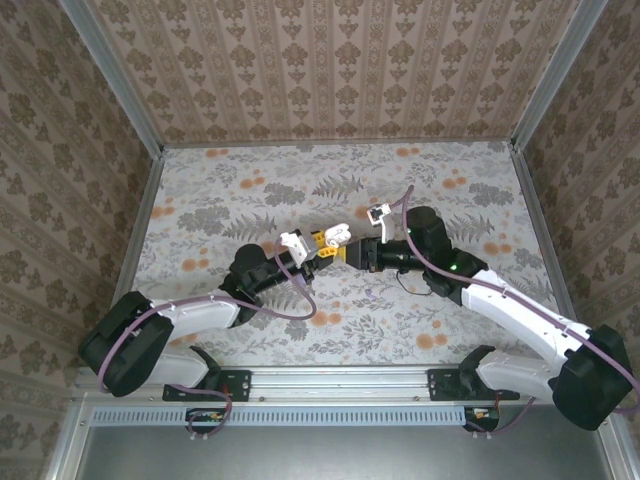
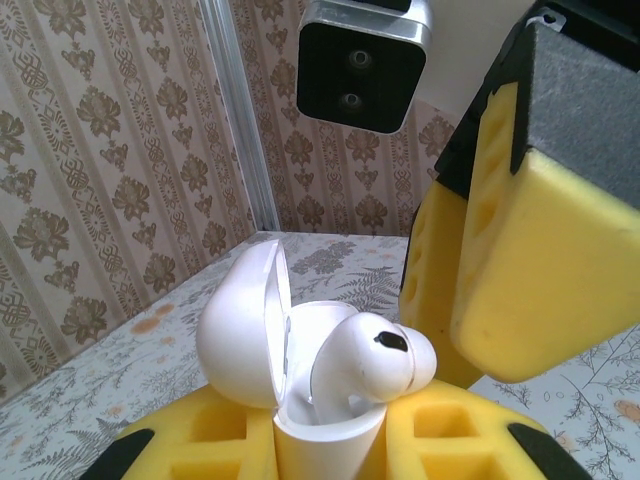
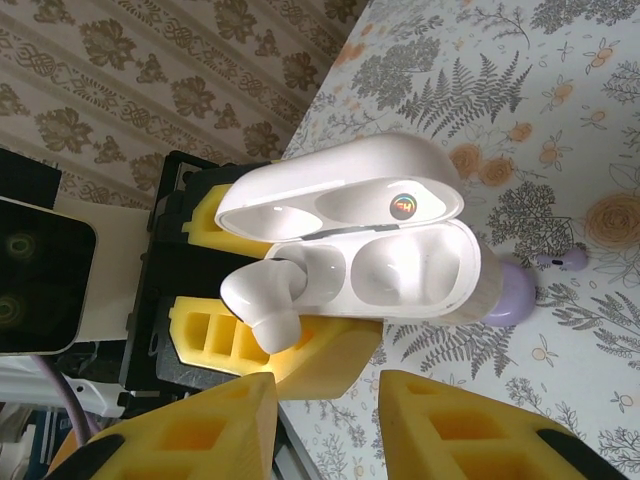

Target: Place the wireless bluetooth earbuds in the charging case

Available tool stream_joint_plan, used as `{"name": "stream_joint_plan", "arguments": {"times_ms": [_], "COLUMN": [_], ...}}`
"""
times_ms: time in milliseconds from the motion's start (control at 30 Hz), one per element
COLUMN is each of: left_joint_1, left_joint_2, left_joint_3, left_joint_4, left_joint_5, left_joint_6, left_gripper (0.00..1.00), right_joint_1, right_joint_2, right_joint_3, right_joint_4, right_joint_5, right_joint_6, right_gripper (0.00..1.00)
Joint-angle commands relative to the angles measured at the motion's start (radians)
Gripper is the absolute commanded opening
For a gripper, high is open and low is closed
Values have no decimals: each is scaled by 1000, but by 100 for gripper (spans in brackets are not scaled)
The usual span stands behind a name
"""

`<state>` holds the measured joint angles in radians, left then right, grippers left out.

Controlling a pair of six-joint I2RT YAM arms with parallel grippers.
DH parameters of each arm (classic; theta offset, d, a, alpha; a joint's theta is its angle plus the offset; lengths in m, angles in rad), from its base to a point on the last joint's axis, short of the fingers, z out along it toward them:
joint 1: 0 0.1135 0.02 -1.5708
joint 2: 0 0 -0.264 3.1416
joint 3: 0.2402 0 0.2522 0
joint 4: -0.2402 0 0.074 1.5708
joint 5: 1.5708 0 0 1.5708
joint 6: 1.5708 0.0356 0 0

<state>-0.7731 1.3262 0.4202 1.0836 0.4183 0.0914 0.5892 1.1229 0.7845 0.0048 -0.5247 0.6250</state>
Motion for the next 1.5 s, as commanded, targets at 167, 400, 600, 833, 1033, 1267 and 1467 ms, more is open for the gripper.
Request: {"name": "stream_joint_plan", "arguments": {"times_ms": [167,400,600,833,1033,1267,1467], "left_joint_1": [-11,-13,-13,-15,-17,-19,-21], "left_joint_2": [-17,-16,-24,-33,-39,-39,-39], "left_joint_3": [-3,-2,0,2,9,9,9], "left_joint_4": [11,10,6,-2,-20,-22,-23], "left_joint_5": [-9,-4,-1,0,5,7,8], "left_joint_6": [16,13,12,13,18,18,18], "left_gripper": [12,12,12,12,12,12,12], "right_joint_1": [7,6,6,6,6,6,7], "right_joint_2": [7,9,5,1,0,-1,2], "right_joint_3": [39,42,39,32,29,28,30], "right_joint_4": [52,60,46,50,62,85,93], "right_joint_5": [12,29,65,96,115,130,141], "right_joint_6": [-21,-21,-24,-24,-19,-13,-13], "right_gripper": [35,36,35,35,34,35,35]}}
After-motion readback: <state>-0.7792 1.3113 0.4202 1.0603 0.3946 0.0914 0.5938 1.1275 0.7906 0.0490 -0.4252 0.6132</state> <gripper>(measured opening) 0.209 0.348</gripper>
